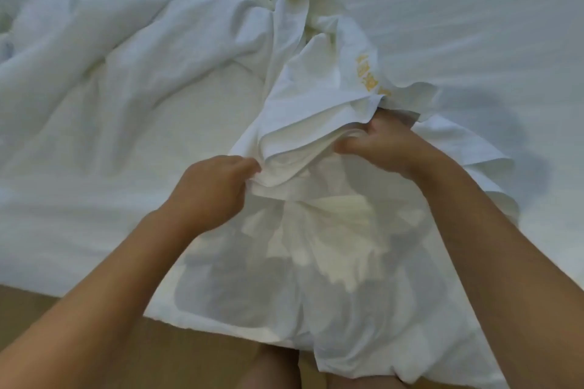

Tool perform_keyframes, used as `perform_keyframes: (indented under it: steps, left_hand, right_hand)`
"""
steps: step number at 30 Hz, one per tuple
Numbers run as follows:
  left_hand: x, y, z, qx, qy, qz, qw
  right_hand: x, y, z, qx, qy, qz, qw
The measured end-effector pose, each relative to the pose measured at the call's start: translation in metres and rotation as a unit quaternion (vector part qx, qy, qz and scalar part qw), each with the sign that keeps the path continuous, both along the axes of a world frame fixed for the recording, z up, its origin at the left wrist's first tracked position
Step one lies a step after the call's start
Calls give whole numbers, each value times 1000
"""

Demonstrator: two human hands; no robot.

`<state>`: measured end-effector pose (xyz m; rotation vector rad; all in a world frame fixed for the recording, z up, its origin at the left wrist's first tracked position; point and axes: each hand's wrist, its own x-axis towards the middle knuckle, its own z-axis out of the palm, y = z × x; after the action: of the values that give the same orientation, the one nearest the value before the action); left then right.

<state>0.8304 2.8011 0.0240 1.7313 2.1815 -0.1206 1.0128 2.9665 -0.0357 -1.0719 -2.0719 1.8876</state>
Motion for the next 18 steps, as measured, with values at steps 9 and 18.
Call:
perform_keyframes:
  steps: [9, 18]
  left_hand:
    - [45, 19, 5, 112, -115, -12, 987]
    - [-16, -13, -14, -14, 46, -35, 998]
  right_hand:
    - [-6, -37, 6, -65, -4, 73, 995]
    - [47, 46, -38, 93, -74, -513, 850]
